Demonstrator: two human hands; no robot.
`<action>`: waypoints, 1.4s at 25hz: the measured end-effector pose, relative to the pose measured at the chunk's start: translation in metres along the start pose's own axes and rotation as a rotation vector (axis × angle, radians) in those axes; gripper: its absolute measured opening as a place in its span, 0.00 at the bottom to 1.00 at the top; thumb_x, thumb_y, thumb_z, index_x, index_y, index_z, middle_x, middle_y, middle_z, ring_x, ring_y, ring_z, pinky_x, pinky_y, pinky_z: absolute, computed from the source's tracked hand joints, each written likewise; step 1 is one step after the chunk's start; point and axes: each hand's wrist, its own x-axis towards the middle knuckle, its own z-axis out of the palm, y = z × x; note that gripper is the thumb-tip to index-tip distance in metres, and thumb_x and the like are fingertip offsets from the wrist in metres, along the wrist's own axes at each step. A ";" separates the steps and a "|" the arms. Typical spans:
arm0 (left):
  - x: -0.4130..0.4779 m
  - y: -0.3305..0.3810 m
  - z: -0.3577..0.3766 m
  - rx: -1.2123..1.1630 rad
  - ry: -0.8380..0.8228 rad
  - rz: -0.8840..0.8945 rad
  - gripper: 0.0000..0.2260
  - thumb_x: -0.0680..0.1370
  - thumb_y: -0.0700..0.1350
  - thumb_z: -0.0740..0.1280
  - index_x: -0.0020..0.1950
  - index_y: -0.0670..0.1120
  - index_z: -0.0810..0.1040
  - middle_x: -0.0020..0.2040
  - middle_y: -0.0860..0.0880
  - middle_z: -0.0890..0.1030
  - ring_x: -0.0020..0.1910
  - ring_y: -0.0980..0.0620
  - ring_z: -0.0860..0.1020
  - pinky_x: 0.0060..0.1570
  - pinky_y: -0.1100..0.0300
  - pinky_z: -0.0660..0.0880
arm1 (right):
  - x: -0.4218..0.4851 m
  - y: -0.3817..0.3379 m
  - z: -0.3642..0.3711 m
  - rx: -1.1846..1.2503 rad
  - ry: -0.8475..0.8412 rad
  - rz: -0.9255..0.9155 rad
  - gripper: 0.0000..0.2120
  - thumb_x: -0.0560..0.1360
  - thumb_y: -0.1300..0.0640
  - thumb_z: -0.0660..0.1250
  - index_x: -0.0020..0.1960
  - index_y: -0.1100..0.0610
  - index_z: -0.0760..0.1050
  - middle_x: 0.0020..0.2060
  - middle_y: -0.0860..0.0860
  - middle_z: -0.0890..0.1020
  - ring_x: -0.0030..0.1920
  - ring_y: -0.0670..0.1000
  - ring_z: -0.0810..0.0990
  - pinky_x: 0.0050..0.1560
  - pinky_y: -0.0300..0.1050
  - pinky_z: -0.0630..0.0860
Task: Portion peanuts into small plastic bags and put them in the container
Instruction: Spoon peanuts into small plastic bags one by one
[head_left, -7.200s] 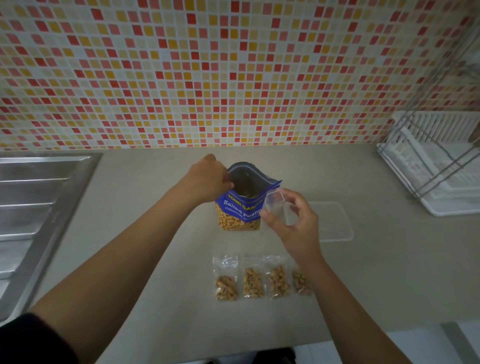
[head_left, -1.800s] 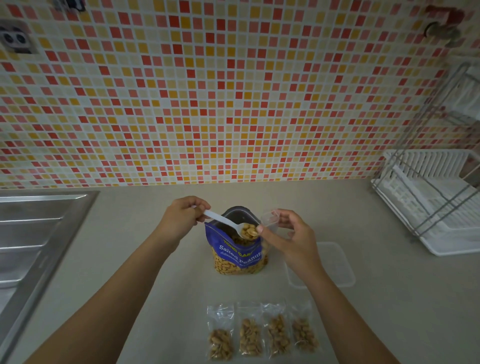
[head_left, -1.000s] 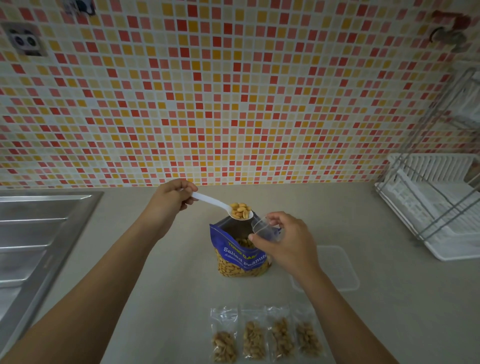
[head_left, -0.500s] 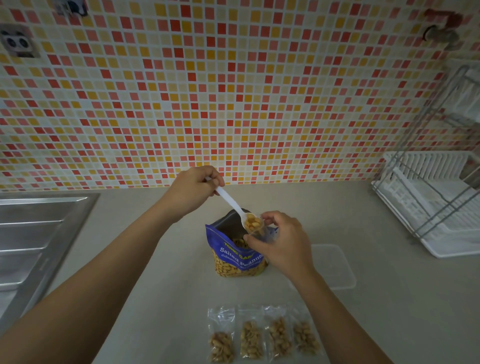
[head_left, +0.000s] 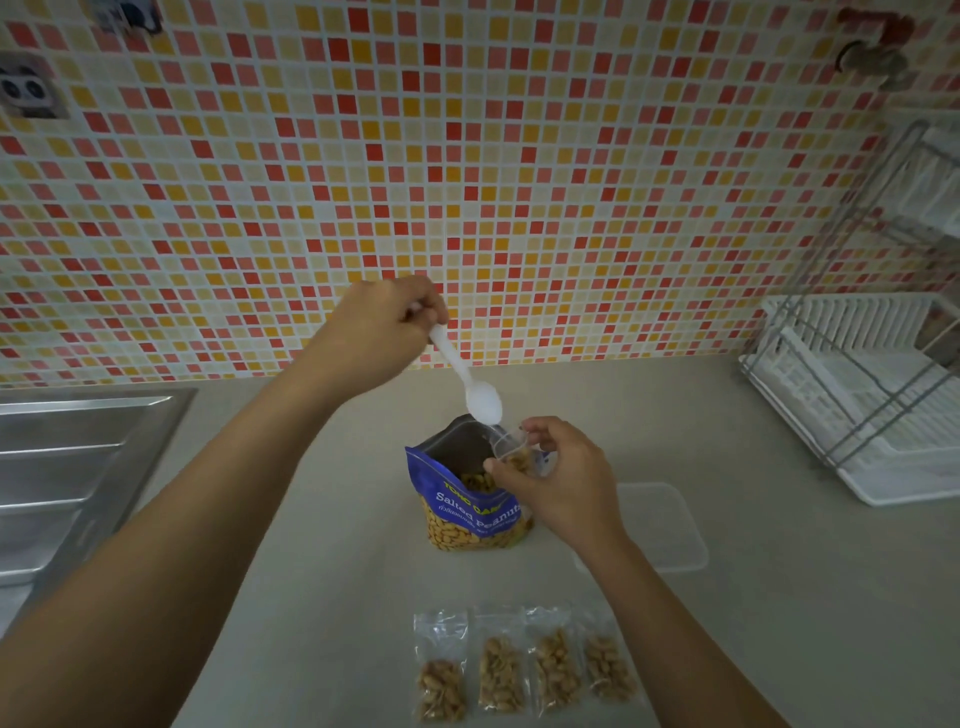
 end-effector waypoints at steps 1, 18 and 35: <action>0.001 -0.010 0.001 -0.018 0.006 -0.069 0.06 0.79 0.40 0.59 0.52 0.45 0.75 0.44 0.50 0.77 0.34 0.59 0.73 0.32 0.69 0.65 | 0.000 0.001 -0.001 0.029 0.001 0.012 0.24 0.61 0.43 0.76 0.53 0.50 0.76 0.44 0.42 0.79 0.45 0.43 0.77 0.43 0.39 0.75; -0.079 -0.027 0.082 -0.390 -0.168 0.035 0.19 0.68 0.50 0.75 0.57 0.50 0.79 0.47 0.58 0.81 0.46 0.63 0.81 0.47 0.72 0.75 | 0.013 -0.037 -0.018 0.590 0.090 0.195 0.15 0.63 0.47 0.77 0.45 0.49 0.77 0.42 0.47 0.82 0.45 0.50 0.83 0.45 0.52 0.82; -0.232 -0.120 0.098 -0.789 -0.346 -0.642 0.06 0.76 0.44 0.67 0.42 0.42 0.80 0.33 0.52 0.79 0.34 0.59 0.76 0.35 0.70 0.71 | -0.077 -0.014 0.085 0.233 -0.496 0.151 0.04 0.71 0.58 0.72 0.37 0.53 0.79 0.31 0.50 0.82 0.33 0.47 0.81 0.45 0.48 0.79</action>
